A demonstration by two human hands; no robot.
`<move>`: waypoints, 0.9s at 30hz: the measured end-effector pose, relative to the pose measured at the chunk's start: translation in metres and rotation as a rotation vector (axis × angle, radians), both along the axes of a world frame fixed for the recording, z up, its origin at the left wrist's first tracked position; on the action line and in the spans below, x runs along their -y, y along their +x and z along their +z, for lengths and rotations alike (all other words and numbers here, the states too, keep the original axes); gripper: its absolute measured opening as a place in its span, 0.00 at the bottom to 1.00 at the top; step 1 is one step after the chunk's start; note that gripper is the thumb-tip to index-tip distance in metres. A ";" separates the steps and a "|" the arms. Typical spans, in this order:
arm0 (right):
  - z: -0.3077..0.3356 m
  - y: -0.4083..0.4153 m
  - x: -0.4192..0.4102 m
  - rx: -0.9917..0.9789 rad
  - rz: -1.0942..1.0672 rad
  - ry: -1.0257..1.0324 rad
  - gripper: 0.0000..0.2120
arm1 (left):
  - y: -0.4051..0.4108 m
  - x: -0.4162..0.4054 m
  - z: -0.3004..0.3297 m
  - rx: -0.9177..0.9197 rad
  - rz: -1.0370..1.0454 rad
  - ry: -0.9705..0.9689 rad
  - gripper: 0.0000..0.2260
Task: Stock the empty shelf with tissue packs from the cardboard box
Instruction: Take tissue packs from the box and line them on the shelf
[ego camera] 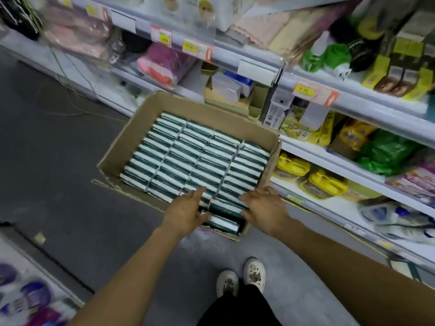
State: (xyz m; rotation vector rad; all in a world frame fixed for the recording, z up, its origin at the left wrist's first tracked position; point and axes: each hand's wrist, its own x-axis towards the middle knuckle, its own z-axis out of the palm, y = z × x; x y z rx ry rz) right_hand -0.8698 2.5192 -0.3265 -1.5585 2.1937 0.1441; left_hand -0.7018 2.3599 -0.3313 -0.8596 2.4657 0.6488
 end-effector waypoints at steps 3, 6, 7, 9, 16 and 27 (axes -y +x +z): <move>-0.024 0.004 0.008 -0.032 0.062 0.041 0.20 | 0.002 0.002 -0.024 0.062 0.048 0.069 0.31; -0.042 0.007 0.014 -0.085 0.111 0.104 0.22 | 0.001 0.006 -0.037 0.086 0.070 0.132 0.20; -0.045 0.007 0.016 -0.103 0.116 0.129 0.23 | 0.000 0.008 -0.040 0.091 0.067 0.136 0.19; -0.049 0.006 0.019 -0.131 0.101 0.152 0.20 | -0.004 0.011 -0.044 0.080 0.052 0.139 0.19; -0.041 -0.007 0.025 -0.176 -0.063 0.027 0.16 | -0.022 0.013 -0.056 0.114 -0.071 0.195 0.16; 0.033 -0.033 -0.028 -0.033 -0.518 -0.333 0.18 | -0.031 0.009 0.015 -0.177 0.237 0.136 0.09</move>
